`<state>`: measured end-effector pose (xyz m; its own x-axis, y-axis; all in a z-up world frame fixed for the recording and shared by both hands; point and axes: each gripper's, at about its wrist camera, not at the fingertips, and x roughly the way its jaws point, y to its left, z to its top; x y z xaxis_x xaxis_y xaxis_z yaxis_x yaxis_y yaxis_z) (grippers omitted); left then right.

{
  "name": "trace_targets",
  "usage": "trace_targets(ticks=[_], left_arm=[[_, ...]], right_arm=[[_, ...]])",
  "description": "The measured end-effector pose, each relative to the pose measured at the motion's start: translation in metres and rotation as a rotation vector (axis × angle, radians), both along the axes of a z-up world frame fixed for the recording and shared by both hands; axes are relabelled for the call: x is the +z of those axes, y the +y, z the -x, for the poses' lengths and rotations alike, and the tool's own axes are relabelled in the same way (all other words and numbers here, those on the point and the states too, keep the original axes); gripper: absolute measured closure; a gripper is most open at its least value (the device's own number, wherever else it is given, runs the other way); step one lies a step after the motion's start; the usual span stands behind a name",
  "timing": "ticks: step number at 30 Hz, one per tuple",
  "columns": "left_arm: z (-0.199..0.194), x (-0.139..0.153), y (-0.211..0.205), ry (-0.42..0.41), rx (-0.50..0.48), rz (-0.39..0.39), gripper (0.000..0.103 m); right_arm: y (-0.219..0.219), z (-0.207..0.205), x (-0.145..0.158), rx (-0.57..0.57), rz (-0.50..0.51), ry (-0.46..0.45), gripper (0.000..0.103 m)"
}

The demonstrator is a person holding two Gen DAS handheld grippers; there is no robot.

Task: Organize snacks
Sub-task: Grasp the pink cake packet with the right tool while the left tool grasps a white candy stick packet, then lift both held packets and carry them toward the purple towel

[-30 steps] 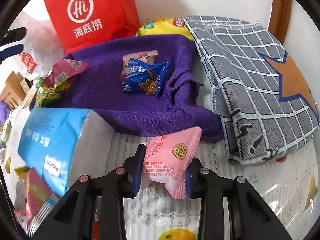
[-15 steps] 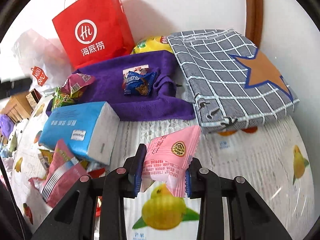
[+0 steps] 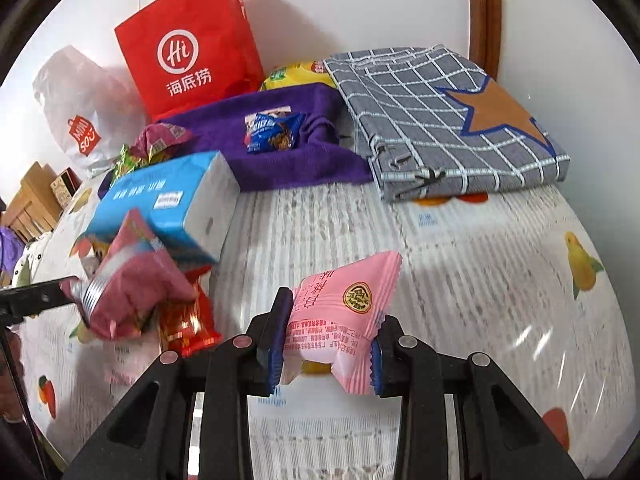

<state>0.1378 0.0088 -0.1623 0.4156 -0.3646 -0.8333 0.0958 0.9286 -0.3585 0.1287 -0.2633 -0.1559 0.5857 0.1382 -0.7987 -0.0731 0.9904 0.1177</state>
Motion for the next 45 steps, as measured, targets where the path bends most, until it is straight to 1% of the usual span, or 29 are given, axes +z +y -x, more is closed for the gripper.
trace_targets(ticks=[3,4,5,7,8,10,11,13,15,18,20,22,24,25,26,28,29,31,34,35,37,41,42,44,45], left_arm=[[-0.001,-0.008,-0.009,0.009,-0.006,0.019,0.048],[-0.002,-0.011,-0.012,0.01,-0.007,0.024,0.053],[-0.002,-0.012,-0.015,0.004,-0.003,0.025,0.063],[-0.002,-0.013,-0.018,-0.007,0.016,0.019,0.068],[-0.002,-0.012,-0.018,-0.006,0.013,0.018,0.075],[-0.001,-0.009,-0.016,-0.003,0.002,0.034,0.077],[0.0,-0.005,-0.013,-0.009,0.005,0.026,0.077],[0.005,0.005,-0.005,-0.037,0.011,-0.014,0.077],[0.008,0.013,0.007,-0.035,0.028,-0.051,0.077],[0.013,0.019,0.025,-0.022,0.055,-0.084,0.077],[0.019,0.019,0.04,-0.004,0.069,-0.117,0.077],[0.023,0.012,0.055,0.033,0.095,-0.152,0.077],[0.024,0.006,0.065,0.044,0.124,-0.157,0.076],[0.023,0.002,0.068,0.046,0.131,-0.154,0.074],[0.021,-0.001,0.069,0.046,0.138,-0.147,0.066],[0.015,-0.008,0.068,0.039,0.152,-0.136,0.061],[0.015,-0.01,0.065,0.03,0.153,-0.133,0.056],[0.014,-0.012,0.056,-0.024,0.135,-0.134,0.049],[0.016,-0.013,0.041,-0.079,0.084,-0.128,0.049],[0.016,-0.013,0.038,-0.08,0.081,-0.135,0.049],[0.019,-0.013,0.035,-0.105,0.091,-0.16,0.049],[0.02,-0.013,0.042,-0.138,0.13,-0.181,0.05],[0.019,-0.013,0.041,-0.152,0.134,-0.202,0.053],[0.016,-0.014,0.039,-0.171,0.127,-0.266,0.071],[0.015,-0.015,0.035,-0.187,0.103,-0.321,0.075]], right_arm=[[-0.002,0.009,-0.003,-0.001,0.004,0.0,0.07],[-0.002,0.011,-0.004,-0.002,0.003,0.003,0.07],[-0.002,0.013,-0.004,-0.002,0.003,0.006,0.07],[-0.001,0.015,-0.004,-0.001,0.003,0.004,0.07],[-0.001,0.016,-0.004,-0.001,0.003,0.002,0.07],[0.001,0.019,-0.004,-0.002,-0.001,-0.002,0.07],[0.002,0.02,-0.003,-0.001,-0.003,-0.005,0.07],[0.004,0.021,-0.002,0.0,-0.003,-0.01,0.07],[0.006,0.021,0.0,0.001,-0.006,-0.017,0.07],[0.009,0.021,0.002,0.006,-0.012,-0.025,0.07],[0.01,0.02,0.003,0.009,-0.011,-0.028,0.07],[0.012,0.018,0.002,0.015,-0.016,-0.028,0.07],[0.015,0.016,0.001,0.021,-0.015,-0.028,0.07],[0.016,0.014,0.0,0.023,-0.015,-0.027,0.07],[0.017,0.013,-0.001,0.026,-0.017,-0.026,0.07],[0.02,0.01,-0.003,0.032,-0.021,-0.021,0.07],[0.021,0.009,-0.004,0.035,-0.021,-0.02,0.07],[0.024,0.008,-0.005,0.042,-0.017,-0.018,0.07],[0.025,0.008,-0.007,0.048,-0.02,-0.015,0.07],[0.025,0.008,-0.008,0.049,-0.019,-0.015,0.07],[0.025,0.007,-0.01,0.049,-0.016,-0.014,0.07],[0.023,0.003,-0.015,0.048,-0.017,-0.006,0.07],[0.024,0.002,-0.016,0.05,-0.012,-0.007,0.07],[0.026,-0.002,-0.019,0.053,0.006,-0.012,0.07],[0.027,-0.003,-0.02,0.055,0.015,-0.014,0.07]])
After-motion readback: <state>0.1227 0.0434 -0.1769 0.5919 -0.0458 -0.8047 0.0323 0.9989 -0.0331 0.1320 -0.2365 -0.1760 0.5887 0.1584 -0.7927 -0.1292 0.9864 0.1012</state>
